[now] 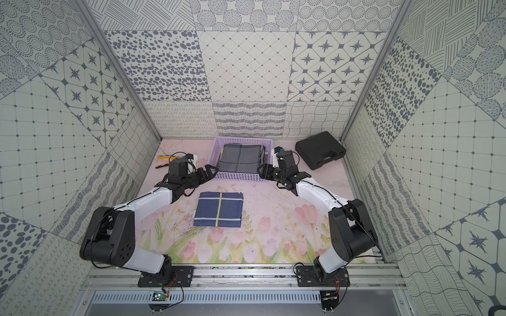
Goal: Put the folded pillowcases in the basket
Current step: Place the pillowcase in the basket, then pick up the pillowcase from the center of the board.
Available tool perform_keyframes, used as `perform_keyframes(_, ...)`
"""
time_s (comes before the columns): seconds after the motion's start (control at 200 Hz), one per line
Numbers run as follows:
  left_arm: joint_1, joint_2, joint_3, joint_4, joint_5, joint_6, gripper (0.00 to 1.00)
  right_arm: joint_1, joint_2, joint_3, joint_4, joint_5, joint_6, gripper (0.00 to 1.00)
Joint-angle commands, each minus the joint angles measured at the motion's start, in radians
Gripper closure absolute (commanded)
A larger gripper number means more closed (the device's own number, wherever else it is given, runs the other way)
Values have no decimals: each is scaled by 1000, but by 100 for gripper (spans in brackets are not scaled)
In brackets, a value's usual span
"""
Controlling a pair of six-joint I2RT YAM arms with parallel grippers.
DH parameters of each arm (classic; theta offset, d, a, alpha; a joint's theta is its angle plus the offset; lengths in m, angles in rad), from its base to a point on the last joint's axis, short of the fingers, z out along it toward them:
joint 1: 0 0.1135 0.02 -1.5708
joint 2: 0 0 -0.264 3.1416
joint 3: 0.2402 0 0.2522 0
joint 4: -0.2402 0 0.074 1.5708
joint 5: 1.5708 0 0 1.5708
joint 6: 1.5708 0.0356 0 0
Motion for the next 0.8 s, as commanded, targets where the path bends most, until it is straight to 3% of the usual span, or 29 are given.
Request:
perform_keyframes(0.0, -31, -129, -90, -29, -36, -10, 0, 56, -43, -50, 17, 23, 39, 34)
perform_keyframes(0.415, -51, -522, -311, -199, -59, -21, 0, 296, -2, -124, 26, 100, 141, 39)
perform_keyframes(0.795, -54, -708, -407, -287, -73, -34, 1, 343, 117, -109, 53, 69, 198, 44)
